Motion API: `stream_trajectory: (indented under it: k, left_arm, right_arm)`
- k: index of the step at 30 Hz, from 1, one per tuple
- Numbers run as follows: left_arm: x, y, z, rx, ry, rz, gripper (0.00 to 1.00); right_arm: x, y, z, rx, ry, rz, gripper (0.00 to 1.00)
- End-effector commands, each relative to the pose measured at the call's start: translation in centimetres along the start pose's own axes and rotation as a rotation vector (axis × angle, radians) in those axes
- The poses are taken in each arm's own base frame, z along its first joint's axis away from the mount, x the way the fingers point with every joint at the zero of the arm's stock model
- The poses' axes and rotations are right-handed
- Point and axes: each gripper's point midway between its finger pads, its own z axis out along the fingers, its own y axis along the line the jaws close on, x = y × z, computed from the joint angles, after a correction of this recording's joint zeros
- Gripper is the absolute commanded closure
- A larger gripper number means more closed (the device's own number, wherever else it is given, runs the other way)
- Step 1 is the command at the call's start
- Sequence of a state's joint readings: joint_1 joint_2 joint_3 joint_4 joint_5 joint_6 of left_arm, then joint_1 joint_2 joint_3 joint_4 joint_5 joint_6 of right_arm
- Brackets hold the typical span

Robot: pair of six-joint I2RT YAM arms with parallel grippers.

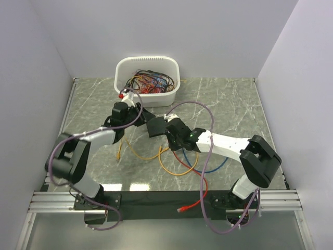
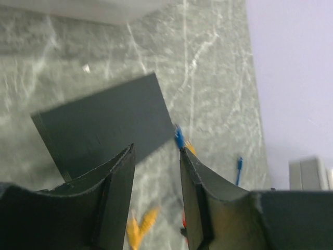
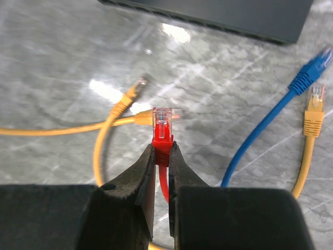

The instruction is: Insert the plug into the switch port

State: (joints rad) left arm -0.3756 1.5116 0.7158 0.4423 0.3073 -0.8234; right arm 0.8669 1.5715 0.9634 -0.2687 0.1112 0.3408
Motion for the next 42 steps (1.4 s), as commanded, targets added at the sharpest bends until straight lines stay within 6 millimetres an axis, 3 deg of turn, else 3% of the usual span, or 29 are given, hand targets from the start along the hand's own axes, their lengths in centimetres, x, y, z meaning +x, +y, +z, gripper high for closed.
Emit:
stream_trajectory:
  k: [1,4,8,13,17,29,33,42]
  left_arm:
    - [-1.6,0.2,2.2,0.04,0.014,0.065,0.56]
    - [-2.5,1.3,4.1,0.028,0.014,0.087,0.56]
    - [-2.0,4.2,6.3,-0.02,0.043,0.092,0.57]
    - [-2.1,5.7,7.8,-0.042,0.054,0.082,0.58]
    - [-1.1,7.3,8.3,-0.08,0.087,0.067,0.59]
    - [4.6,12.0,6.3,-0.258,0.176,-0.027,0.62]
    - [5.4,13.5,5.6,-0.369,0.17,0.002,0.62]
    - [7.9,13.3,4.2,-0.493,0.199,0.054,0.59]
  right_arm:
    - [-0.3,-1.3,0.6,0.058,0.019,0.014,1.0]
    - [-0.2,-1.4,1.2,0.054,0.04,0.014,1.0]
    - [-0.3,-1.3,2.1,0.047,0.065,0.005,1.0]
    - [-1.3,-1.5,2.6,0.041,0.067,0.012,1.0]
    - [-1.5,-1.8,3.3,0.045,0.082,0.006,1.0]
    - [-0.7,-1.4,5.7,0.025,0.14,-0.013,1.0]
    - [-0.4,-1.6,5.6,0.028,0.136,-0.008,1.0]
    - [0.3,-2.2,4.5,0.044,0.124,-0.003,1.0]
